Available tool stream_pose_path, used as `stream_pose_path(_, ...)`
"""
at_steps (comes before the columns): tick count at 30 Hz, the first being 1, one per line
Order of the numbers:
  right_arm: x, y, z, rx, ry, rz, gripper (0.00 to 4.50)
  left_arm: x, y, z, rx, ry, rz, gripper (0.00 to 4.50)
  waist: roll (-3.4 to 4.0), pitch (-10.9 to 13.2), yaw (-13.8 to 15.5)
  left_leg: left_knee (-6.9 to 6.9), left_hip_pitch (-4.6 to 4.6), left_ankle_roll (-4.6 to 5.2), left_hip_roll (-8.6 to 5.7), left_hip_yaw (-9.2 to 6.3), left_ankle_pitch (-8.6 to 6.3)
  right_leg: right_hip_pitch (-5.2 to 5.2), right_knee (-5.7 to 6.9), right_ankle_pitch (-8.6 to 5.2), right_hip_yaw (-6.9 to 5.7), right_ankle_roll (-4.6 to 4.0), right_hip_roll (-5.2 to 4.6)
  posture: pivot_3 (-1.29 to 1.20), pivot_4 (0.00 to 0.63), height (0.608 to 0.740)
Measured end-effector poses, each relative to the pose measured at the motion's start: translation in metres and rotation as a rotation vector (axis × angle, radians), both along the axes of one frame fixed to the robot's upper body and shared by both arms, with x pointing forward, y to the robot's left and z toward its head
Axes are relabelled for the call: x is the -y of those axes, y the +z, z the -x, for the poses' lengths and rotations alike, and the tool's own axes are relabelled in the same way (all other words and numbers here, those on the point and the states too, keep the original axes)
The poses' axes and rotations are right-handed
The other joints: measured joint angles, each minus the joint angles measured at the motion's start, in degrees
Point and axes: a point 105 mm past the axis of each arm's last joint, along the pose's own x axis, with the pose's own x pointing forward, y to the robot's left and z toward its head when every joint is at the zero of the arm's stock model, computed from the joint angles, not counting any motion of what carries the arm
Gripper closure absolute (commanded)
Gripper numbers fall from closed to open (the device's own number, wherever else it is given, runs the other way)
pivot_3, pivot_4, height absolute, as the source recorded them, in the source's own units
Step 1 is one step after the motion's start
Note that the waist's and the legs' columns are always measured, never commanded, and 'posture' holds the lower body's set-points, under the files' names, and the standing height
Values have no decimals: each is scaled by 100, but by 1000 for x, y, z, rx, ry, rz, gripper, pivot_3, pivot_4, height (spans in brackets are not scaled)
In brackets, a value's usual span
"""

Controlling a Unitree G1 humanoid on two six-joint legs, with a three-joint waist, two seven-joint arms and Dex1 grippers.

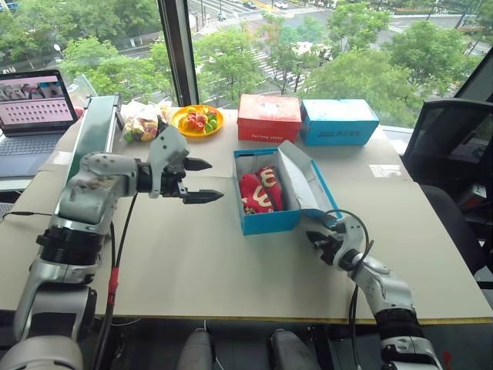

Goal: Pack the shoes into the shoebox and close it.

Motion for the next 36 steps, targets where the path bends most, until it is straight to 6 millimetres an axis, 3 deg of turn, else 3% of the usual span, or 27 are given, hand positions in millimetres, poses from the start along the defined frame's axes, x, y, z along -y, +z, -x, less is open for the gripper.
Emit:
stream_pose_path(7, 30, 4, -24, 50, -193, -24, 4420, -45, 27, 9, 7, 70, -35, 0, -1, 0, 36, -14, -4, 0, 0, 2, 0, -5, -9, -3, -1, -1, -2, 0, 150, 739)
stream_pose_path(12, 39, 8, -26, 104, -245, -59, 4420, -49, 26, 11, 3, 78, -25, 0, 2, 2, 93, -15, -7, 0, -1, 6, 0, -11, -8, -3, 3, 0, -3, 0, 150, 739)
stream_pose_path(14, 37, 19, -25, 158, -220, -69, 4420, -51, 20, 12, -12, 84, -27, 0, 15, 10, 83, -19, -12, 0, 0, 9, 0, -20, -4, -3, 7, -1, -3, 0, 150, 739)
stream_pose_path(18, 21, 74, -24, 358, -88, -59, 4420, -57, 1, 16, -65, 108, -38, 0, 35, 23, 33, -27, -18, 1, 1, 13, 0, -35, 5, -8, 13, -6, -1, 0, 150, 739)
stream_pose_path(21, 11, 116, -22, 456, -20, -62, 4420, -63, -2, 18, -67, 135, -32, 0, 36, 24, 12, -32, -18, 1, 2, 14, -1, -35, 4, -10, 12, -9, -1, 0, 150, 739)
stream_pose_path(23, -8, 144, -20, 503, 66, -70, 4420, -66, -1, 19, -62, 153, -30, 0, 36, 24, 6, -33, -17, 1, 3, 13, -1, -35, 5, -11, 10, -9, -1, 0, 150, 739)
stream_pose_path(25, -28, 155, -16, 499, 153, -70, 4420, -66, -1, 21, -58, 155, -28, 0, 37, 24, 5, -33, -17, 1, 3, 14, -1, -35, 4, -11, 12, -10, -1, 0, 150, 739)
stream_pose_path(30, -87, 150, 5, 400, 423, -48, 4420, -65, 0, 24, -51, 162, -9, 0, 37, 24, 22, -34, -19, 1, 3, 14, -1, -37, 1, -13, 10, -12, -1, 0, 150, 739)
stream_pose_path(36, -110, 135, 10, 323, 515, 3, 4420, -66, 1, 28, -36, 175, 11, 0, 36, 24, 97, -33, -20, 1, 3, 15, -1, -40, 1, -14, 8, -12, -1, 0, 150, 739)
